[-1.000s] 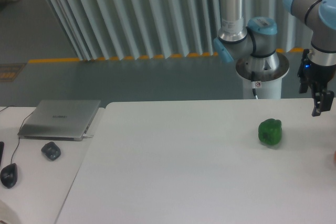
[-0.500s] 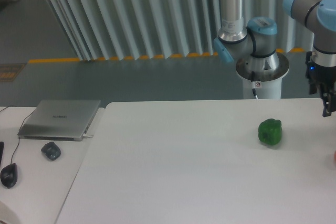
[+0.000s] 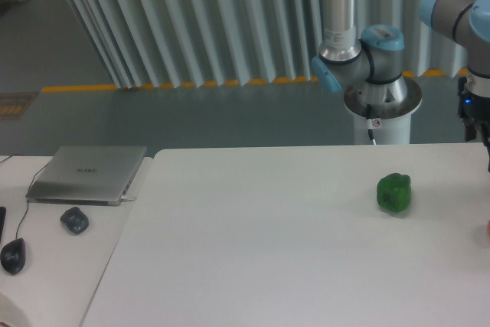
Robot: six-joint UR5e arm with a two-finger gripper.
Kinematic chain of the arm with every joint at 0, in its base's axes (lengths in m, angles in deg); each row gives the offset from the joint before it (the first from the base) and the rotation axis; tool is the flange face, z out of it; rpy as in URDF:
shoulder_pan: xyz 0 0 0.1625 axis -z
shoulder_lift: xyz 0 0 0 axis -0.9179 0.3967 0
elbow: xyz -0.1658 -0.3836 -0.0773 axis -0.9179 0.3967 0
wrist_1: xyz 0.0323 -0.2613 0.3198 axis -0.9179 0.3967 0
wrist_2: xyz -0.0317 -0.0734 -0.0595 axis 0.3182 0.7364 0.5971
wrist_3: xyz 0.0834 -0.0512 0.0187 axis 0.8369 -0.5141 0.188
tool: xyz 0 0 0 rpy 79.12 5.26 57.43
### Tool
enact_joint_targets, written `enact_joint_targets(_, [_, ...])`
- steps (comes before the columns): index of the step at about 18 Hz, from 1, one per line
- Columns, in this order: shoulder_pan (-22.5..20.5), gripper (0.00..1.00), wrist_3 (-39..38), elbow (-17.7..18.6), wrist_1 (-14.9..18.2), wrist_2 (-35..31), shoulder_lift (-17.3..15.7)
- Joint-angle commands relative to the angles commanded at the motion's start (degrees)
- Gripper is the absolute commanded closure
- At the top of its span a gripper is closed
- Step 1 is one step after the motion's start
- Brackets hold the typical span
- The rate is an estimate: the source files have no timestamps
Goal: Place the red pepper on the table
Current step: 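Raise the open gripper up and away from the table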
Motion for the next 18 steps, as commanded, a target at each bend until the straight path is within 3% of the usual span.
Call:
enact_joint_targets(8, [-1.23, 0.0, 0.17, -1.14, -0.54, -0.71, 0.54])
enact_joint_targets(12, [-3.69, 0.0, -0.26, -2.29, -1.59, -1.05, 2.2])
enact_joint_targets(14, [-7.01, 0.0, 0.7, -2.2, -1.77, -0.36, 2.3])
enact_joint_targets(18, [-7.82, 0.0, 0.97, -2.9, -1.86, -0.7, 4.14])
